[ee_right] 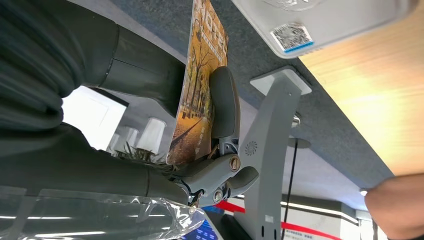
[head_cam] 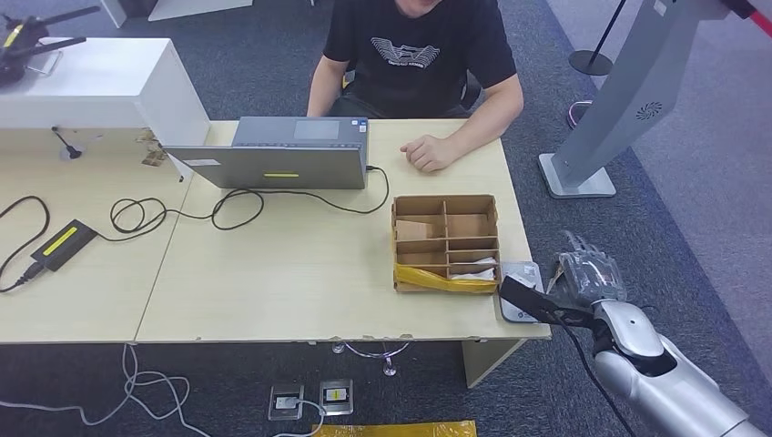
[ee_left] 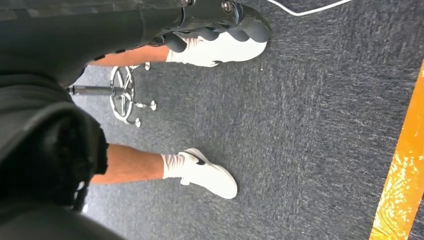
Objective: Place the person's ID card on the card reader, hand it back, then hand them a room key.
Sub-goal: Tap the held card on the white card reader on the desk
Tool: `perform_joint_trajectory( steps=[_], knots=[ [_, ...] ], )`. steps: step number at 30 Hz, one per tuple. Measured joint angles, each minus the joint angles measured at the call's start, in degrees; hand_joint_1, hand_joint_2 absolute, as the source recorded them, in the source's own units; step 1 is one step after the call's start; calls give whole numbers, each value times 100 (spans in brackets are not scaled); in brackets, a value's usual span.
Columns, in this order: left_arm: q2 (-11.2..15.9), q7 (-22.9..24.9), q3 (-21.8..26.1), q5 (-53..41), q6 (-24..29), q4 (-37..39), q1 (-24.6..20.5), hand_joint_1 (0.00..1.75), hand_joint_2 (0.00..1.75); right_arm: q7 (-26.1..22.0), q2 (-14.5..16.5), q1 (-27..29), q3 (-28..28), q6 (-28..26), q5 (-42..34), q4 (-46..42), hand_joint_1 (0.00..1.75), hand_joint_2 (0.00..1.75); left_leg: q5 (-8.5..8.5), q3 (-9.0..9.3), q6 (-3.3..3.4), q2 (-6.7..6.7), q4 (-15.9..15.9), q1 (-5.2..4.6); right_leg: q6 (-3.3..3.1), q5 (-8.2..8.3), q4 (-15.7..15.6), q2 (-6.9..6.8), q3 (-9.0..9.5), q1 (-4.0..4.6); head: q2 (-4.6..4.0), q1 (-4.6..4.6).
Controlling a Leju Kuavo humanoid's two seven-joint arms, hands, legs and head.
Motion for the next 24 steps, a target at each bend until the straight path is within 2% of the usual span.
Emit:
perform_joint_trajectory(
  steps=[11,24],
  knots=[
    [10,-104,-191,27,104,-2,2,0,0,-43,-77,344,0,-87,-141,101,175,175,0,-1,0,2,0,0,0,0,0,0,0,0,0,0],
    [36,-254,-409,-97,65,-4,-3,0,0,-337,39,315,87,-97,-157,293,175,175,0,-1,0,3,0,0,0,0,1,0,1,0,0,0]
  ],
)
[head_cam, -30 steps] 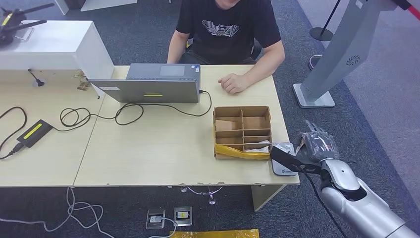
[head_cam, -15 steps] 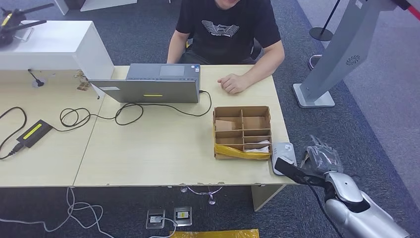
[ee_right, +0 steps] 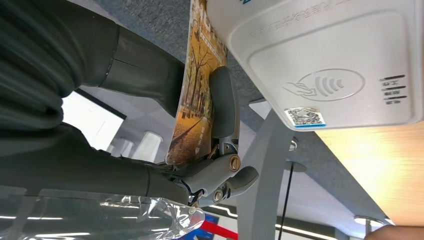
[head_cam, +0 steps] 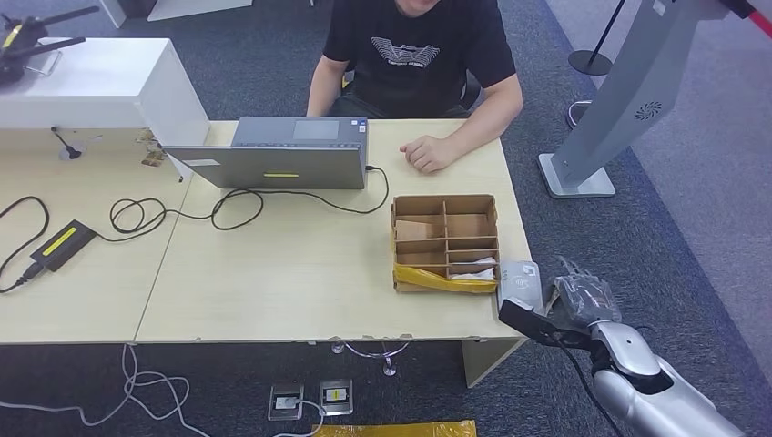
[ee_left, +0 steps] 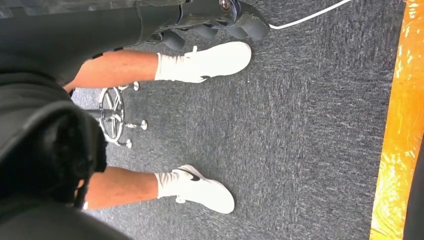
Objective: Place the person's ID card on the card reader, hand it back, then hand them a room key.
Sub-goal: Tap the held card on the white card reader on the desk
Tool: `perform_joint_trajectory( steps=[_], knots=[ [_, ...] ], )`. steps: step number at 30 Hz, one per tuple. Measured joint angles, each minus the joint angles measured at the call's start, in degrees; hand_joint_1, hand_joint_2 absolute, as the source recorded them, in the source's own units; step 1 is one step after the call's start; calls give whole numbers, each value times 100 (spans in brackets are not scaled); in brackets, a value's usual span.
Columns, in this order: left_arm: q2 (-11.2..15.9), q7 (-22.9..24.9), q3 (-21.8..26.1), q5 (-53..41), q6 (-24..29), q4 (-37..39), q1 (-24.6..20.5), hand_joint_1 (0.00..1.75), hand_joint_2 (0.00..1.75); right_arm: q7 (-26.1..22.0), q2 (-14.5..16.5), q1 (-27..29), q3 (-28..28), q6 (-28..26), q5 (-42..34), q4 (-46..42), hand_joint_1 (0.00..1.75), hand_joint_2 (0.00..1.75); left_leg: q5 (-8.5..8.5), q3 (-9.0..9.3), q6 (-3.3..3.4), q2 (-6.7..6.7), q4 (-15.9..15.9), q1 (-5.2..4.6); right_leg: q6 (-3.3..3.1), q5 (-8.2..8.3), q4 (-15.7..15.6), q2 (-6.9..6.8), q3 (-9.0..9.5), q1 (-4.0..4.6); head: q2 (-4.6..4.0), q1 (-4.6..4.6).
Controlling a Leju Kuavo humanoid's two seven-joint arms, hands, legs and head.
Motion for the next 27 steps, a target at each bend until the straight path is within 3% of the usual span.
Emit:
perform_joint_trajectory(
  steps=[7,27],
  knots=[
    [14,-55,-189,-74,-51,0,2,0,0,-7,57,-77,49,-181,42,106,175,175,0,0,0,-1,0,0,0,0,0,0,0,0,0,1],
    [44,-133,-503,9,-167,-15,-6,0,0,131,79,-250,26,88,487,-275,175,175,0,2,0,1,0,0,0,0,0,0,2,0,-1,1]
  ],
)
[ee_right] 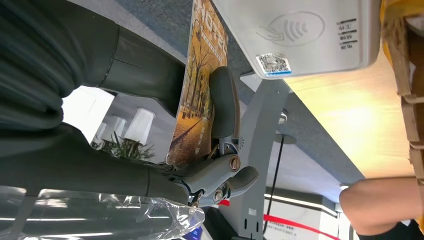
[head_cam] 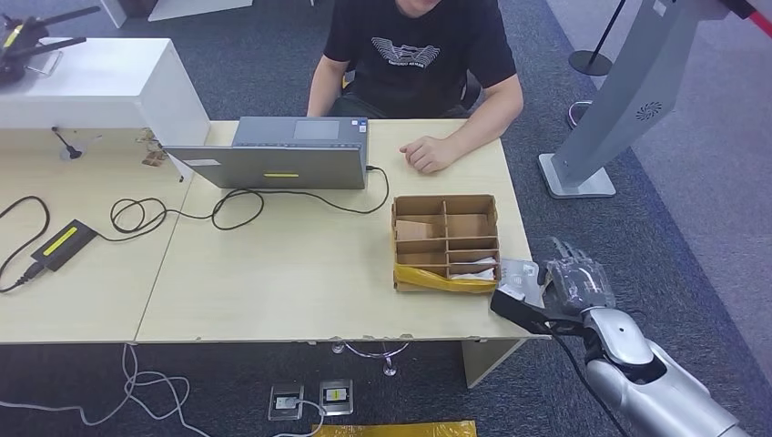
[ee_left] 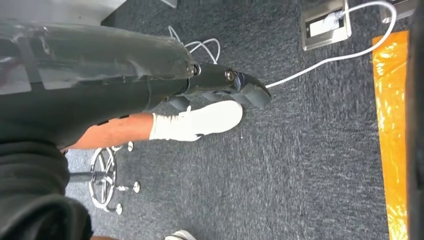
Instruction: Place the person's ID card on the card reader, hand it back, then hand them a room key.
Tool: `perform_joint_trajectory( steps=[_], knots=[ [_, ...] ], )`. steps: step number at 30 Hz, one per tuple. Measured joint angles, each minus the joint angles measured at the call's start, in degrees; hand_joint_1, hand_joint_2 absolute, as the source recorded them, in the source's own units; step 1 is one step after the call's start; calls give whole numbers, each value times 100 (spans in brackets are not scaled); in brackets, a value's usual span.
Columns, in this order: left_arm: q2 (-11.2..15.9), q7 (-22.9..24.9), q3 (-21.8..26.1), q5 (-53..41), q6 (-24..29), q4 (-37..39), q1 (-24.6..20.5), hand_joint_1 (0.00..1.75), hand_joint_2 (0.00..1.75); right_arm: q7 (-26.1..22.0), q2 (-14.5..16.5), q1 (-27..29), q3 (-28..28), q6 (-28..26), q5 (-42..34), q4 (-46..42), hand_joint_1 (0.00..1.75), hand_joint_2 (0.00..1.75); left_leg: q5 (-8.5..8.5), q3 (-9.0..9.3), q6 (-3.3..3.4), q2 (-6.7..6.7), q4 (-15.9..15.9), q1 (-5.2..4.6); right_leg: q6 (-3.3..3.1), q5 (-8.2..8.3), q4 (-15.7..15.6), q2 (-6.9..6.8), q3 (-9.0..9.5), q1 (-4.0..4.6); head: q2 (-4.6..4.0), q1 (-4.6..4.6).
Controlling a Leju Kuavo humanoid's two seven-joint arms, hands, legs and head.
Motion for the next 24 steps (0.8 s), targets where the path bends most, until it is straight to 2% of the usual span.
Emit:
perform_joint_trajectory(
  steps=[10,18,24],
  knots=[
    [22,-254,-362,-363,-148,-39,-95,0,0,-174,111,-316,81,172,174,-131,175,175,1,-3,-1,-2,0,3,0,0,2,-1,1,3,1,0],
    [63,-566,-750,-596,-118,-93,-210,0,0,-385,339,-338,285,57,80,-8,175,175,0,-8,-1,-3,0,5,0,0,2,-2,0,4,0,0],
    [84,-626,-926,-612,-100,-131,-242,0,0,-413,427,-345,355,44,66,107,175,175,0,-9,-1,-3,0,5,0,0,2,-2,0,4,1,1]
  ],
)
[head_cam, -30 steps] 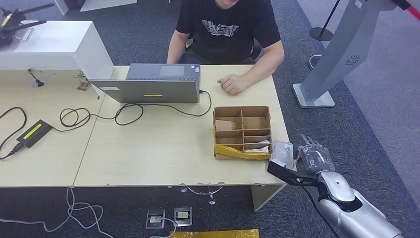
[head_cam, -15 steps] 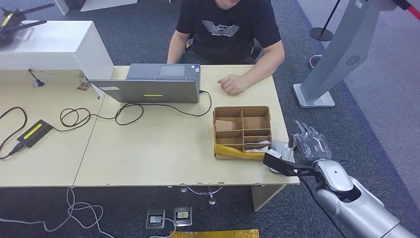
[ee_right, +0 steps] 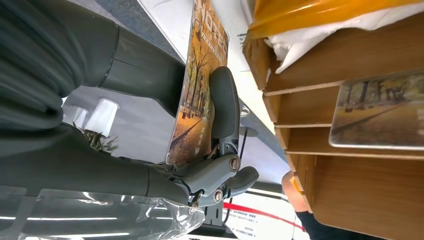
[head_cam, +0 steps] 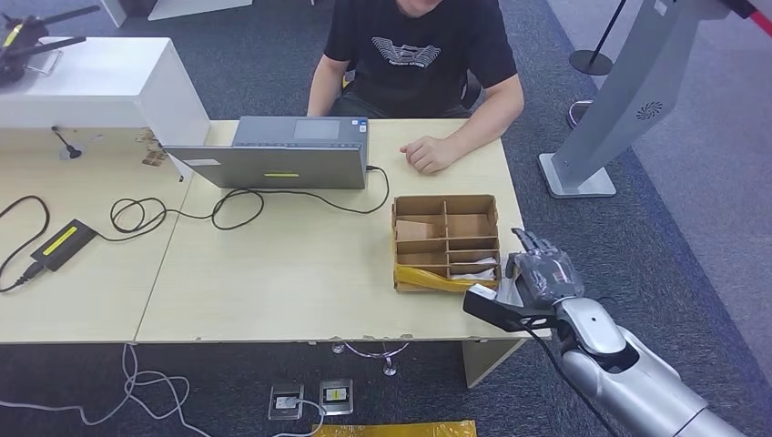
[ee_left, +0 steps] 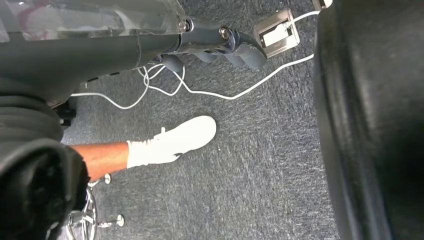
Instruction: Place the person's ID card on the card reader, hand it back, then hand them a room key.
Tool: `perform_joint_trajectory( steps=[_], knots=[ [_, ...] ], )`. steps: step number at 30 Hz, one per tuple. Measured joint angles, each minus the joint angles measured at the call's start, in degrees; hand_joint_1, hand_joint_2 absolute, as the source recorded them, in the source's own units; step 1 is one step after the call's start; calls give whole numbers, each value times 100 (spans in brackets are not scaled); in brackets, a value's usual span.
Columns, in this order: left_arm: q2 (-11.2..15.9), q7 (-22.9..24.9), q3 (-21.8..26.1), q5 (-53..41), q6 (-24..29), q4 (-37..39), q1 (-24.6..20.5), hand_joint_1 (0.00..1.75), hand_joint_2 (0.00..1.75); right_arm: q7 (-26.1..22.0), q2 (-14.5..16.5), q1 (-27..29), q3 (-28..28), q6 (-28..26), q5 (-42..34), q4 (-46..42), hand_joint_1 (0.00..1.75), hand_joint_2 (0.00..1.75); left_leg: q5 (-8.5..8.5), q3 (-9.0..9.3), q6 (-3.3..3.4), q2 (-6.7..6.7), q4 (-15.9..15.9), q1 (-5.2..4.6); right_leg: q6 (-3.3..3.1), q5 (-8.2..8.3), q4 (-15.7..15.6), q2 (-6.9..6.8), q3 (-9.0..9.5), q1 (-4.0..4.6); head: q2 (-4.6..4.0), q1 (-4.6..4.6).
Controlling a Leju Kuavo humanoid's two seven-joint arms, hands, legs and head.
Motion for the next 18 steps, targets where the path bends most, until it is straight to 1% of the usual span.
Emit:
perform_joint_trajectory(
  steps=[11,18],
  knots=[
    [32,-106,-293,-100,46,-81,-60,0,0,26,66,-106,113,-108,-274,250,175,175,0,-1,0,-1,0,0,0,0,0,-1,-1,0,0,1],
    [57,-117,-423,8,95,-103,-63,0,0,177,30,-103,103,-274,-351,363,175,175,0,-1,0,0,0,0,0,0,-1,0,-4,0,0,0]
  ],
)
